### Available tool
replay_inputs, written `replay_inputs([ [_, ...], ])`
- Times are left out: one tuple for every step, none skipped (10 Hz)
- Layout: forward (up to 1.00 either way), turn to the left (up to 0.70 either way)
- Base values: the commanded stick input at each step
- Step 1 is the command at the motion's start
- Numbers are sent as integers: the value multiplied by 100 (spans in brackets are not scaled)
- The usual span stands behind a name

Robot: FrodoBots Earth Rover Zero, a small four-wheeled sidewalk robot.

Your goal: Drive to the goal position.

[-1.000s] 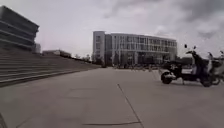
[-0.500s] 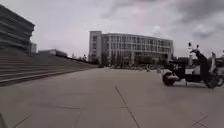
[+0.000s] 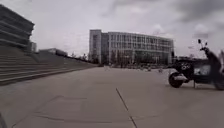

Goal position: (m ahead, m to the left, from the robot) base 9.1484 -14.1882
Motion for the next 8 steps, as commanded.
replay_inputs([
  [70, 0],
  [70, 0],
  [70, 0],
  [70, -1],
  [70, -14],
  [70, -14],
  [70, -14],
  [70, -14],
])
